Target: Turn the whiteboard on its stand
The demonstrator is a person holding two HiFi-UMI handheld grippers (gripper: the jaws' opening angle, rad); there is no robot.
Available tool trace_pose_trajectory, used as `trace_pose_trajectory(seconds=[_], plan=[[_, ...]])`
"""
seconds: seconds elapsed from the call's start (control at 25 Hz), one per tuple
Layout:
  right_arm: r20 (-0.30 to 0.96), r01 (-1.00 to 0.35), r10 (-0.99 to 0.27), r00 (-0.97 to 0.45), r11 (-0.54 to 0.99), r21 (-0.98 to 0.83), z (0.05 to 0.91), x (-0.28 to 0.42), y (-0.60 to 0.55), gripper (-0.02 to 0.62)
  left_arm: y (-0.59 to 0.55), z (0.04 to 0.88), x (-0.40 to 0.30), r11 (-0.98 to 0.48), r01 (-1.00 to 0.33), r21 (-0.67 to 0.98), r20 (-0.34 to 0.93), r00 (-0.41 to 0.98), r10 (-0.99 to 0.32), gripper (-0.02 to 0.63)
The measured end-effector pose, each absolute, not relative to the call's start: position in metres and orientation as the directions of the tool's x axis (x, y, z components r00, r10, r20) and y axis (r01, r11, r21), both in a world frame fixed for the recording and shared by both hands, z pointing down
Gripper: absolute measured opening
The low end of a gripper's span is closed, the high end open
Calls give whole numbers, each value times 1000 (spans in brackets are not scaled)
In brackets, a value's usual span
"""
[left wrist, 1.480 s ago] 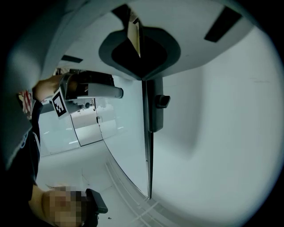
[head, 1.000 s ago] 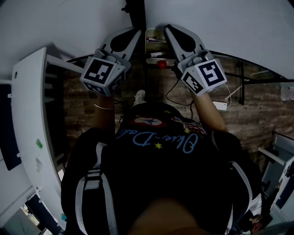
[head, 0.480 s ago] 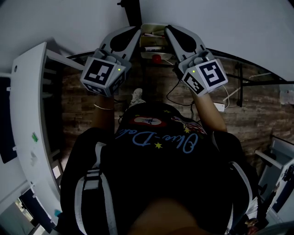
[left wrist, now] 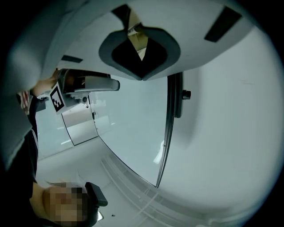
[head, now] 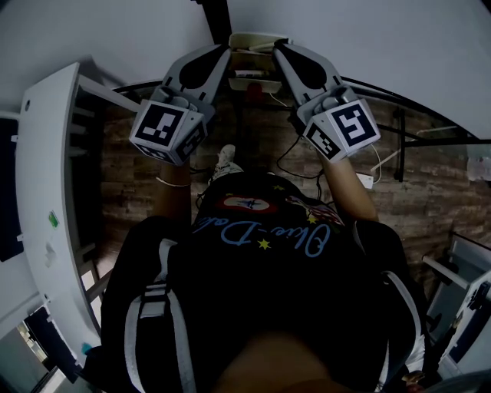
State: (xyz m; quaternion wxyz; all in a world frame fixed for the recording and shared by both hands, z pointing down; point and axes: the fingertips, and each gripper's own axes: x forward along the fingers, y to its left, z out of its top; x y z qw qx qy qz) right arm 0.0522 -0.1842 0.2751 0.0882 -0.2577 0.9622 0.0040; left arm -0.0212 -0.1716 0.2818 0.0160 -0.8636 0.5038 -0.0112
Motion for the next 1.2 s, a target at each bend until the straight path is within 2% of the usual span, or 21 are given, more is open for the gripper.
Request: trace_pose_trajectory(seconds=[0.24, 1.2], plan=[[-166, -487, -487, -857, 872, -42, 279, 58, -179, 25, -164, 288, -14, -475, -878, -65, 28, 474, -880, 14], [-140, -521, -521, -842, 853, -37, 271, 43, -167, 25, -162, 282, -21, -571, -818, -69, 42, 569, -821, 14]])
